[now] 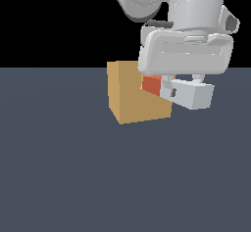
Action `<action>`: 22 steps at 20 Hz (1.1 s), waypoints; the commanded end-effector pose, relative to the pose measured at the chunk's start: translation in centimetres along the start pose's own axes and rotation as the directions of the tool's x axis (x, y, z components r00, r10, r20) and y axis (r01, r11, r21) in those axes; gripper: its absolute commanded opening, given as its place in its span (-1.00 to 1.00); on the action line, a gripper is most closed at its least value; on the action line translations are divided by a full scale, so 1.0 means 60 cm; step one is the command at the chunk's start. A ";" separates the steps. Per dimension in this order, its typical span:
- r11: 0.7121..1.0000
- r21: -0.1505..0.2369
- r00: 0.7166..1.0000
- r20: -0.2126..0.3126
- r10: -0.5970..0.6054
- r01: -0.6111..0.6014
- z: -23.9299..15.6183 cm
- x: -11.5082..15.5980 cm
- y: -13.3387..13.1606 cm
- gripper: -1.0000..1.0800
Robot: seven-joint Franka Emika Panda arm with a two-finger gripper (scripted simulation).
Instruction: Insert the peg into the horizontal hole in a box.
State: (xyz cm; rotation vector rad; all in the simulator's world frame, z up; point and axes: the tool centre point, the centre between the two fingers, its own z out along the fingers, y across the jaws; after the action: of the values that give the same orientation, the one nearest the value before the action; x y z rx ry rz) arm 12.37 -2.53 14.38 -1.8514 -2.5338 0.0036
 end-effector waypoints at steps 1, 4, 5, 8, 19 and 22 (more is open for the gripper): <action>1.000 -0.004 1.000 0.001 0.000 0.000 -0.005 -0.001 0.002 -1.00; 1.000 0.000 1.000 0.000 0.000 0.000 -0.001 0.000 0.001 -1.00; 1.000 -0.002 1.000 0.001 -0.001 0.001 -0.003 0.000 0.002 -1.00; 1.000 -0.007 1.000 0.002 -0.003 0.003 -0.009 -0.001 0.005 -1.00; 1.000 -0.003 1.000 0.001 -0.003 0.003 -0.005 0.023 0.003 -1.00; 1.000 -0.004 1.000 0.001 -0.003 0.003 -0.005 0.050 0.002 -1.00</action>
State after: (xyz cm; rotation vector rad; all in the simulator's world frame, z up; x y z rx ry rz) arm 11.79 -1.23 14.50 -1.8632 -2.5295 0.0084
